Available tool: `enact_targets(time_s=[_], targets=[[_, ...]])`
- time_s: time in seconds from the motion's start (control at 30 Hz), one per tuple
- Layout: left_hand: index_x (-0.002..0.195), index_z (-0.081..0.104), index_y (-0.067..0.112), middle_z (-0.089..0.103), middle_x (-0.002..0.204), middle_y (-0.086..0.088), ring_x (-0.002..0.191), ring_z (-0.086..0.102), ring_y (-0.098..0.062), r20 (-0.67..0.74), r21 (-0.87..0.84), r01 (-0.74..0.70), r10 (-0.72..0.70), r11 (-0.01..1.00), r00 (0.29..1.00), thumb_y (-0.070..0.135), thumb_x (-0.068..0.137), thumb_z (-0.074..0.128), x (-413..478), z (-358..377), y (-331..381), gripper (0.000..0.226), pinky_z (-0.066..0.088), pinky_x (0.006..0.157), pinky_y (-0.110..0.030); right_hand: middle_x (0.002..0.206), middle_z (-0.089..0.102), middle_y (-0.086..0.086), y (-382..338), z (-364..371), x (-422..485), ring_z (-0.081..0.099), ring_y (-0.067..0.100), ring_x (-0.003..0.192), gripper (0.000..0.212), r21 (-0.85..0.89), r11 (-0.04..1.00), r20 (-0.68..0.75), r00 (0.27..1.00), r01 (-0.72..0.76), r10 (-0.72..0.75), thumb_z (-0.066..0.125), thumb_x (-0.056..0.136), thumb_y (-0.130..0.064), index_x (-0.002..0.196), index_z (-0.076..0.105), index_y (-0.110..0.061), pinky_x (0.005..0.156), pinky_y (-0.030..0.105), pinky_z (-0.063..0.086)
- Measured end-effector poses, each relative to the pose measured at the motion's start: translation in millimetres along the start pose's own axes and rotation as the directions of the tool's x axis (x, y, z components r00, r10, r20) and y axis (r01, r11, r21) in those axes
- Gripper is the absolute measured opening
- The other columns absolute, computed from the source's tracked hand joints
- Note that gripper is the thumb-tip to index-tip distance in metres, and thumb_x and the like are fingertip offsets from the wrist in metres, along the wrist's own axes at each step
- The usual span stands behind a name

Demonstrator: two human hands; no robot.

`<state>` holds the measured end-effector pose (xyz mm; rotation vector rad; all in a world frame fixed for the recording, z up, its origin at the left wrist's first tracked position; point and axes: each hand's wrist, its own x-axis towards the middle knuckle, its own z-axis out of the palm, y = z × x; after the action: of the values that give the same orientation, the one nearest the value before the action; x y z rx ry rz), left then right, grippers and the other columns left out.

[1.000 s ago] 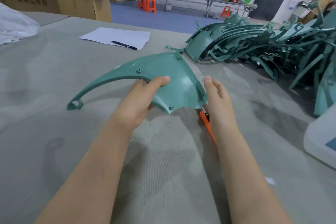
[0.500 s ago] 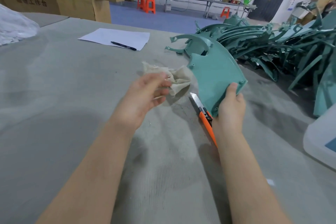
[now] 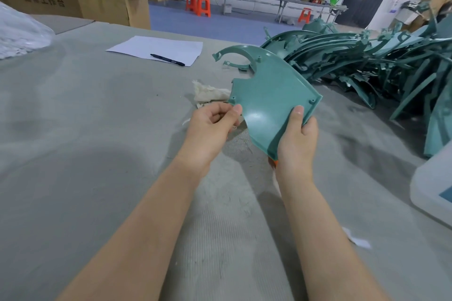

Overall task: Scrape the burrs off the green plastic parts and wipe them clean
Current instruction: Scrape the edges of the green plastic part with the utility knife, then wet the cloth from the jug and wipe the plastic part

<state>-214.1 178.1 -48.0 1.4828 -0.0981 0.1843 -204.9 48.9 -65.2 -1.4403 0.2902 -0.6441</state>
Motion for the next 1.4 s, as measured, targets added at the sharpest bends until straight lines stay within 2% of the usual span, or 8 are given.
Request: enact_targets(time_s=[0.53,0.6,0.7,0.87,0.97,1.13,1.3,1.4], targets=[[0.065,0.039,0.021,0.04,0.043,0.014,0.058,0.063,-0.002,-0.311,-0.25,0.159,-0.234,0.955,0.921,0.034,0.1,0.043,20.2,-33.2,-6.8,0.038,0.041,0.062,-0.02,0.088,0.069,-0.011,-9.8,-18.0,10.4,0.068,-0.001,0.064,0.022,0.242,0.945,0.001,0.974,-0.219,0.226,0.043,0.103,-0.032,0.09,0.058,-0.023,0.052,0.017,0.051],[0.09,0.055,0.022,0.069,0.076,0.011,0.086,0.064,-0.002,-0.303,-0.19,0.143,-0.196,0.971,0.933,0.023,0.097,0.05,21.5,-36.2,-10.1,0.008,0.037,0.08,-0.023,0.087,0.069,-0.009,-12.4,-17.0,8.2,0.068,0.0,0.062,0.021,0.243,0.942,0.022,0.972,-0.231,0.232,0.044,0.103,-0.032,0.09,0.058,-0.022,0.049,0.019,0.051],[0.146,0.031,0.023,0.047,0.137,-0.004,0.107,0.054,-0.008,-0.194,-0.221,0.172,-0.216,0.96,0.957,0.005,0.089,0.054,18.0,-30.2,-8.4,0.064,0.035,0.093,-0.023,0.086,0.068,-0.006,-14.4,-15.0,4.7,0.067,0.001,0.06,0.02,0.221,0.948,0.047,0.973,-0.23,0.225,0.046,0.102,-0.033,0.088,0.056,-0.022,0.05,0.022,0.054],[0.083,0.062,0.011,0.058,0.053,0.008,0.042,0.048,-0.002,-0.276,-0.303,0.079,-0.167,0.95,0.946,0.028,0.096,0.056,19.4,-30.1,-8.7,0.023,0.042,0.048,-0.013,0.078,0.069,-0.01,-17.0,-15.7,2.4,0.067,0.001,0.058,0.019,0.234,0.943,0.048,0.971,-0.238,0.233,0.048,0.101,-0.033,0.088,0.057,-0.023,0.047,0.022,0.053],[0.091,0.062,0.017,0.06,0.063,0.014,0.055,0.053,-0.001,-0.344,-0.242,0.06,-0.143,0.968,0.928,0.017,0.094,0.058,21.0,-31.8,-7.9,0.005,0.043,0.062,-0.016,0.079,0.07,-0.011,-19.8,-16.8,2.1,0.068,0.001,0.06,0.018,0.284,0.925,0.045,0.967,-0.253,0.251,0.047,0.102,-0.029,0.091,0.059,-0.022,0.046,0.018,0.05],[0.14,0.042,0.033,0.041,0.141,0.009,0.082,0.056,0.018,-0.235,-0.103,0.109,-0.13,0.989,0.963,0.024,0.086,0.064,15.8,-28.3,-5.5,0.059,0.041,0.078,-0.013,0.081,0.074,-0.006,-24.2,-17.8,-1.0,0.07,0.005,0.062,0.02,0.407,0.851,0.089,0.941,-0.333,0.326,0.05,0.102,-0.027,0.109,0.062,-0.013,0.047,0.018,0.05],[0.127,0.054,0.028,0.063,0.126,0.01,0.119,0.059,-0.01,0.336,-0.181,0.127,-0.06,0.975,0.94,0.055,0.081,0.062,1.8,-15.1,2.5,0.054,0.039,0.109,-0.04,0.084,0.075,-0.003,-26.1,-10.3,-4.9,0.072,0.013,0.073,0.022,0.457,0.791,0.218,0.914,-0.406,0.343,0.049,0.102,-0.025,0.117,0.06,-0.013,0.059,0.026,0.056],[0.12,0.059,0.019,0.068,0.119,0.001,0.113,0.062,-0.019,0.293,-0.205,0.033,0.029,0.978,0.956,0.036,0.091,0.06,-3.7,3.4,5.0,0.034,0.05,0.097,-0.034,0.102,0.073,0.004,-21.5,0.3,-14.6,0.071,0.015,0.085,0.026,0.295,0.86,0.43,0.862,-0.416,0.269,0.042,0.104,-0.022,0.123,0.057,-0.013,0.066,0.028,0.058]])
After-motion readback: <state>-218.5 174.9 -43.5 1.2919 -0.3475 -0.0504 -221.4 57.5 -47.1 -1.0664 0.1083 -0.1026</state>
